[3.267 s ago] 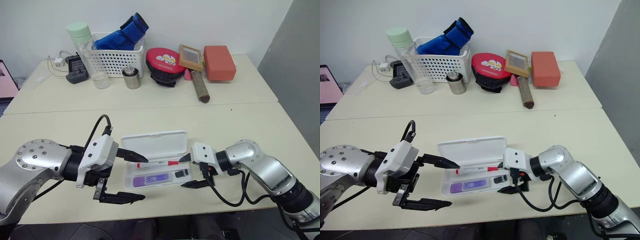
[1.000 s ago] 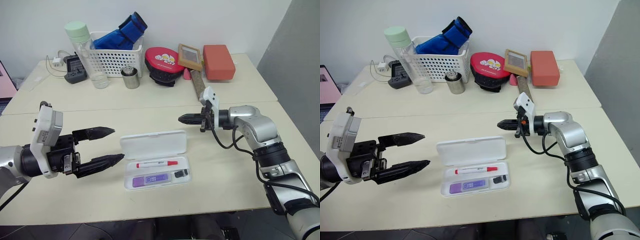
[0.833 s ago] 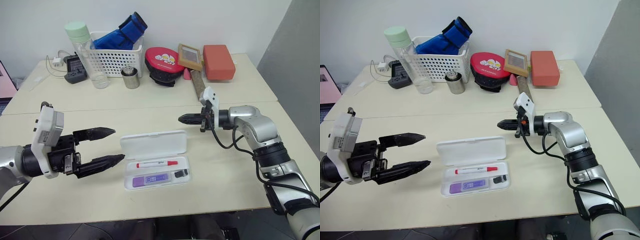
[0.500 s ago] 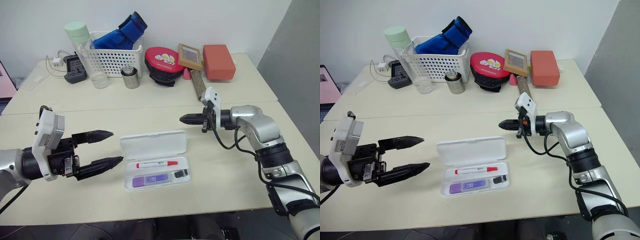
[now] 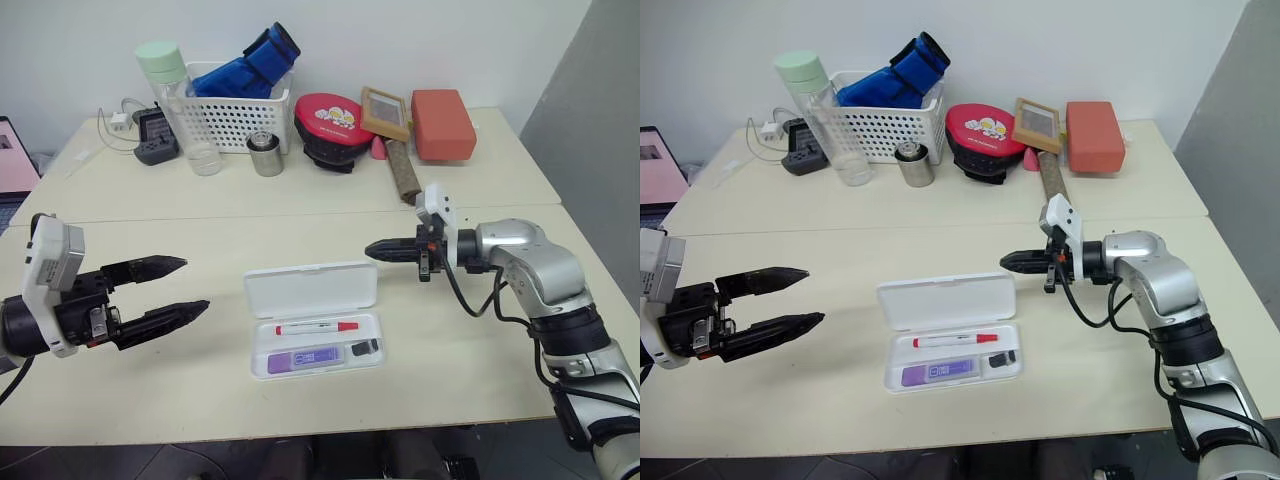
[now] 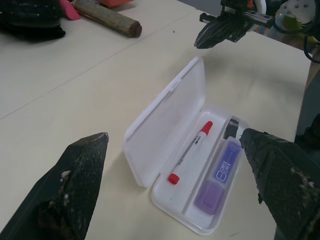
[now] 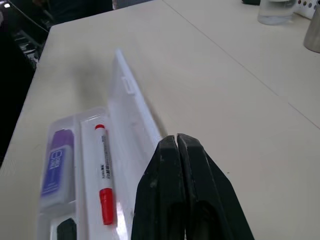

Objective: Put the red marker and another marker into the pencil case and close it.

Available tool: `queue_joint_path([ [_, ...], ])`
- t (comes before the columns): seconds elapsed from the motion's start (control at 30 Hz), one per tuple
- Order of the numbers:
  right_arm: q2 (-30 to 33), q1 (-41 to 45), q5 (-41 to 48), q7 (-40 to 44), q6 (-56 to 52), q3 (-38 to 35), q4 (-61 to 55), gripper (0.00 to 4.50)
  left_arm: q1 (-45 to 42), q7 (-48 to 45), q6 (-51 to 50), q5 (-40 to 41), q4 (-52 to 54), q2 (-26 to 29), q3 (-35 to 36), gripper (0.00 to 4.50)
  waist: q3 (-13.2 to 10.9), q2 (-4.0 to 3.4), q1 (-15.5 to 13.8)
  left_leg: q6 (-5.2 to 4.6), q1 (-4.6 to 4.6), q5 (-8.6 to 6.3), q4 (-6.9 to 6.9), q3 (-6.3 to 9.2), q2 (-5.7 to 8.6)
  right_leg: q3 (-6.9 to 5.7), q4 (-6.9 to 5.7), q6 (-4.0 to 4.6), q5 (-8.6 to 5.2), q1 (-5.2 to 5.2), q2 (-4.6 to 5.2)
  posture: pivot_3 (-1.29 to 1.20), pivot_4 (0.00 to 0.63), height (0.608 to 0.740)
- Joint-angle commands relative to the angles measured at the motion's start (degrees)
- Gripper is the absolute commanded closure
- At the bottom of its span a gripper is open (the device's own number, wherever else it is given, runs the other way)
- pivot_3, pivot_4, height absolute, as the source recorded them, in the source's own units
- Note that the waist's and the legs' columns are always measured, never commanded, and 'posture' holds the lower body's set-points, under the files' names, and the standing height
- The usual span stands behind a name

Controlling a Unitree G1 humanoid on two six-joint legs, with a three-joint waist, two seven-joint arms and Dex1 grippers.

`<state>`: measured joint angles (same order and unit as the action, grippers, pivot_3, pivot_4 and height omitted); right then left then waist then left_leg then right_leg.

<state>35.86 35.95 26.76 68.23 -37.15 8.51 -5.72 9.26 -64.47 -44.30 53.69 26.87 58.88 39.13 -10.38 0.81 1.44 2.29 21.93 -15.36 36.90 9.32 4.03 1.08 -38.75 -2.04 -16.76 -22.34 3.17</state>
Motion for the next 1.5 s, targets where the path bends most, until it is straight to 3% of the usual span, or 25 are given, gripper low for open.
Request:
queue_joint_path([
  [0.03,4.2,-4.0,3.7,4.3,-2.2,0.9,-10.5,4.47,-0.4,-3.3,0.5,0.9,4.5,2.0,-4.1,0.0,0.0,0.0,0.1,0.0,-0.01,0.0,-0.01,0.0,0.0,-0.01,0.02,0.0,0.0,0.01,0.0,0.0,0.15,0.74],
  [0.37,1.1,-8.2,-9.0,-3.9,-0.7,16.8,-12.6,4.47,-2.2,-5.1,0.9,-0.1,7.9,3.5,-9.9,0.0,0.0,-0.01,0.3,0.02,-0.11,0.01,0.01,-0.12,-0.08,-0.03,-0.14,0.01,0.0,-0.01,-0.09,0.0,0.15,0.74],
  [0.53,-1.1,-6.9,-12.5,-5.0,-0.4,20.5,-10.1,4.47,-3.3,-4.5,0.2,0.5,8.2,3.7,-10.5,0.0,0.0,-0.04,0.2,0.03,-0.06,0.01,-0.01,-0.1,-0.06,-0.03,-0.12,0.02,0.0,-0.06,-0.08,0.0,0.15,0.74],
  [1.1,-6.1,-6.2,-12.6,-6.4,-2.4,21.8,-9.9,4.47,-4.4,-2.8,-0.8,1.6,9.2,3.3,-11.0,0.0,0.0,-0.03,0.3,0.03,-0.09,0.01,0.0,-0.07,-0.07,-0.06,-0.13,0.01,0.0,-0.04,-0.09,0.0,0.15,0.74],
  [1.27,-2.6,-7.1,-9.7,-4.0,-3.3,18.4,-13.4,4.47,-4.4,-2.5,-1.2,1.9,9.4,3.3,-10.5,0.0,0.0,-0.03,0.3,0.03,-0.1,0.01,0.0,-0.08,-0.06,-0.07,-0.13,0.01,0.0,-0.03,-0.09,0.0,0.15,0.74],
  [1.4,4.7,-10.6,-1.9,0.8,-3.4,8.8,-19.0,4.47,-4.1,-1.5,-2.0,3.1,9.4,2.7,-8.7,0.0,0.0,-0.02,0.1,0.02,-0.05,0.0,0.01,-0.08,-0.05,-0.08,-0.09,0.01,0.0,-0.02,-0.07,0.0,0.15,0.74],
  [1.5,4.4,-9.3,6.2,0.4,-6.4,0.2,-18.7,4.47,-4.1,-0.1,-2.8,4.7,8.6,2.3,-6.4,0.0,0.0,0.0,0.1,0.01,-0.07,-0.01,0.0,-0.06,-0.05,-0.1,-0.04,0.0,0.0,0.03,-0.07,0.0,0.15,0.74],
])
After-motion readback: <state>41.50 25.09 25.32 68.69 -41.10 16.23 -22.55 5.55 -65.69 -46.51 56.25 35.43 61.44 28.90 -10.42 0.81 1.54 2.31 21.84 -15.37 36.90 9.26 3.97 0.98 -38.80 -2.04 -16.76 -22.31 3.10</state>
